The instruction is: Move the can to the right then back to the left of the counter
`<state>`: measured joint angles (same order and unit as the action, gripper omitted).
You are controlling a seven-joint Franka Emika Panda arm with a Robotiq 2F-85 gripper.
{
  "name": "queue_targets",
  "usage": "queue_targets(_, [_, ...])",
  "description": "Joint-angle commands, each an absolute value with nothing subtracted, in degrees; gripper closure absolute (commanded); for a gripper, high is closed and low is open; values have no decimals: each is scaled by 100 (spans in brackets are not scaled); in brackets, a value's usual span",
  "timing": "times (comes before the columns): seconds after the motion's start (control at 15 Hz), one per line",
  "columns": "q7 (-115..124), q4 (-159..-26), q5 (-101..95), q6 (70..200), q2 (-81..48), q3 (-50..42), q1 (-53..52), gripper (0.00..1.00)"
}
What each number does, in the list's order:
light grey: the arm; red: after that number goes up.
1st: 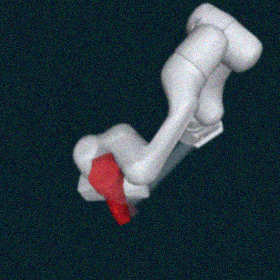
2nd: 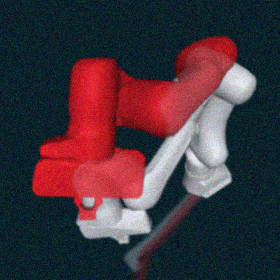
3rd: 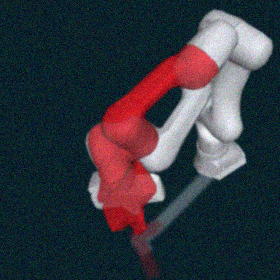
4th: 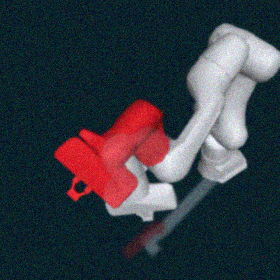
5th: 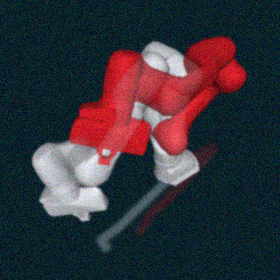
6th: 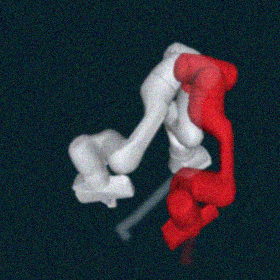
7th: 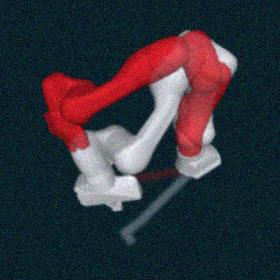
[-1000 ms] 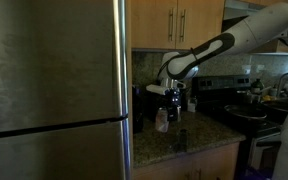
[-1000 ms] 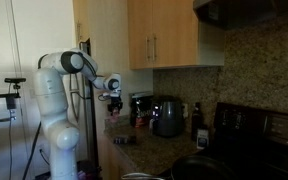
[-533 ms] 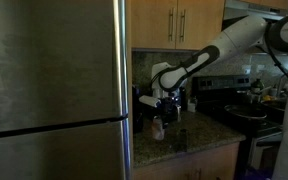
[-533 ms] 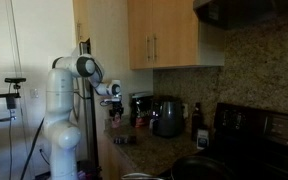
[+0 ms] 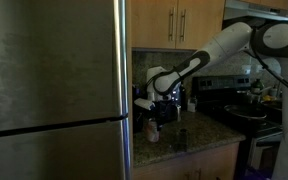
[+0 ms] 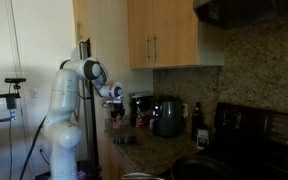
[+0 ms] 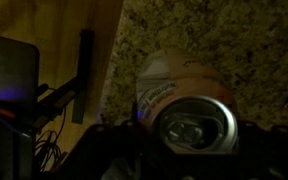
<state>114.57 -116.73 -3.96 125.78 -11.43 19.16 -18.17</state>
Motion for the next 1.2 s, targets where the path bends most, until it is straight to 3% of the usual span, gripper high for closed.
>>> queue_targets(0.0, [11596, -11473, -623, 12675, -1506, 1750, -2149, 55])
queue_targets(1.13, [12867, -11198, -1314, 13300, -2002, 1237, -2702, 55])
